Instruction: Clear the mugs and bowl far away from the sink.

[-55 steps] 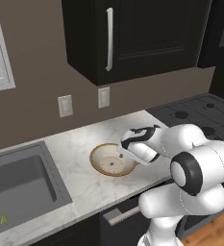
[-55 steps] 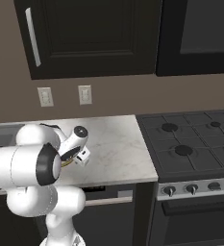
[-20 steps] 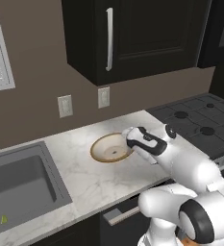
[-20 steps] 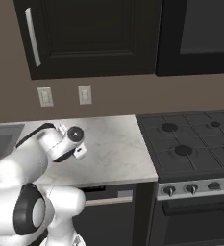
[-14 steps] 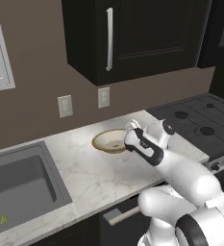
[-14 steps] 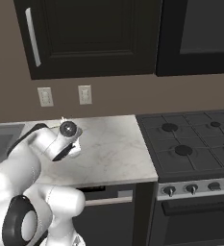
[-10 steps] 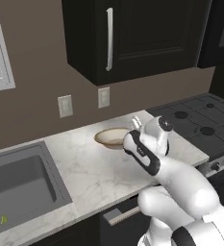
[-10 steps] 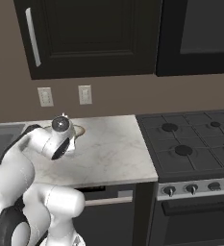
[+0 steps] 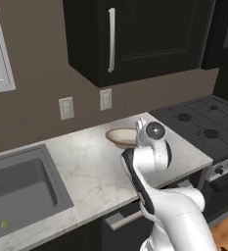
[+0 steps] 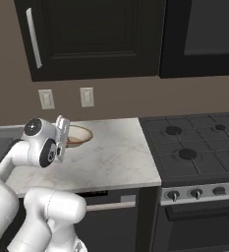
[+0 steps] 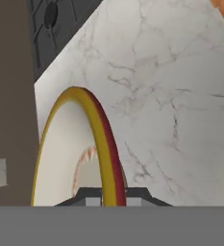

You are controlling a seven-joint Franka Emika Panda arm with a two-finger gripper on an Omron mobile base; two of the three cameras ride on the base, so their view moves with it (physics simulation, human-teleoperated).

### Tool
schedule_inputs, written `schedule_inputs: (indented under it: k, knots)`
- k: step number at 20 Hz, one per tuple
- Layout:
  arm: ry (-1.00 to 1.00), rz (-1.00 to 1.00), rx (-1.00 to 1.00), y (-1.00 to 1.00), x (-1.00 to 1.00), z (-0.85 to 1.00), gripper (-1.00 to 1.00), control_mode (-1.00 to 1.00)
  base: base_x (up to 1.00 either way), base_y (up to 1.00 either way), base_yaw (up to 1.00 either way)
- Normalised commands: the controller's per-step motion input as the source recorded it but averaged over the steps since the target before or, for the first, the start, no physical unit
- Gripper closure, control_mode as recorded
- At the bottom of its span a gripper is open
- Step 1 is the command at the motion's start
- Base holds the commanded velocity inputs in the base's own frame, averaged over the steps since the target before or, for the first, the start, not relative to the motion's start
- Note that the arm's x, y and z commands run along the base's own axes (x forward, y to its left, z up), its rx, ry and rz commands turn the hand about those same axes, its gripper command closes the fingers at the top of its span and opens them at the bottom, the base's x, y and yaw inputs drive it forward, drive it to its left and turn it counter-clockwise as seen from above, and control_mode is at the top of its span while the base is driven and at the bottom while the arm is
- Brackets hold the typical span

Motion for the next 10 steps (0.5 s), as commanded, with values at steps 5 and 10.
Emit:
schedule_inputs:
  k: [5,10]
  knots:
    - [-0.07,-0.05,0.08,0.00,-0.78,0.12,1.00,-1.00,0.00,0.00,0.00]
    - [0.00,0.00,0.07,0.00,-0.62,0.26,1.00,-1.00,0.00,0.00,0.00]
